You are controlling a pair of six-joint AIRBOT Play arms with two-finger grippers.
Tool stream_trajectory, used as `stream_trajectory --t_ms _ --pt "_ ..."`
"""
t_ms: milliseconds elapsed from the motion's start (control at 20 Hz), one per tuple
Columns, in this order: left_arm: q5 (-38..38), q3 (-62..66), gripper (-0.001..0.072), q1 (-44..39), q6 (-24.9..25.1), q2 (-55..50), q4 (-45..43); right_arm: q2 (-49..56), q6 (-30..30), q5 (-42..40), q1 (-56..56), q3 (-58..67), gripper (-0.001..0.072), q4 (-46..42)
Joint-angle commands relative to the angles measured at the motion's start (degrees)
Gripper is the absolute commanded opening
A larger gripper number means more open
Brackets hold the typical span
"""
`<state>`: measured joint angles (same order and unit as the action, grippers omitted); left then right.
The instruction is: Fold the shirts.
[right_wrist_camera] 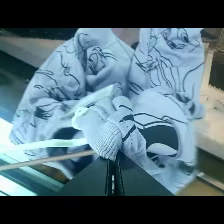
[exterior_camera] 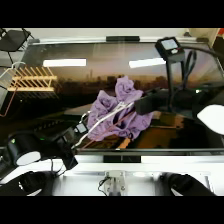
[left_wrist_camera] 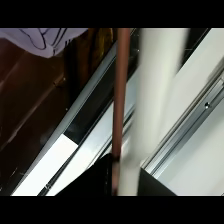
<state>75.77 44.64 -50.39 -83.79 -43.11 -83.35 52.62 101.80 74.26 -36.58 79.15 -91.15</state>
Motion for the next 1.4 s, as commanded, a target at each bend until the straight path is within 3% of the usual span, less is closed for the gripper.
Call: stream_trajectory --t_ms 0,150,400,600,850,1000,1050,1200,1250,1300,1350 --pt "-8.0 0.0 0.0060 0.0 -0.7 -2.3 2.6 0.0 -1.8 -4.9 -0.1 0.1 0.0065 6.7" --pt "-10.6 0.0 0.0059 0.0 -4.4 -6.1 3.9 -0.1 -2.1 -7.4 -0.1 0.9 0.0065 8.7" --pt "-10.9 0.7 0.0059 0.0 -3.6 -4.1 3.0 0.0 -2.0 -7.3 0.0 6.9 0.0065 1.2" --pt "-15.5 1.8 0.0059 0.0 0.7 -4.6 3.0 2.1 -1.9 -7.1 -0.1 6.9 0.0065 10.0" --pt "-18.7 2.5 0.0060 0.1 -2.4 -6.1 1.9 7.1 -4.3 -4.4 -0.1 6.9 0.0066 16.3" --pt "-18.9 2.5 0.0059 0.1 -2.4 -7.1 1.9 7.2 -5.0 -4.4 -0.1 6.9 0.0130 17.2" --pt "-19.3 2.5 0.0059 0.1 -2.4 -7.8 1.9 7.2 -5.5 -4.6 -0.1 6.9 0.0064 18.7" --pt "-21.2 2.5 0.0060 0.1 -2.4 -9.9 1.9 7.2 -5.2 -4.9 -0.1 6.9 0.0081 20.8" --pt "-22.2 2.5 0.0059 0.1 -2.4 -9.9 1.9 7.2 -5.0 -4.3 0.0 6.9 0.0205 20.7" --pt "-22.2 2.5 0.0059 0.1 -2.4 -9.8 1.9 7.1 -5.0 -3.7 0.0 6.9 0.0470 19.6" --pt "-21.7 2.5 0.0059 0.1 -2.4 -9.7 1.9 6.9 -5.0 -3.1 0.0 6.9 0.0522 17.2"
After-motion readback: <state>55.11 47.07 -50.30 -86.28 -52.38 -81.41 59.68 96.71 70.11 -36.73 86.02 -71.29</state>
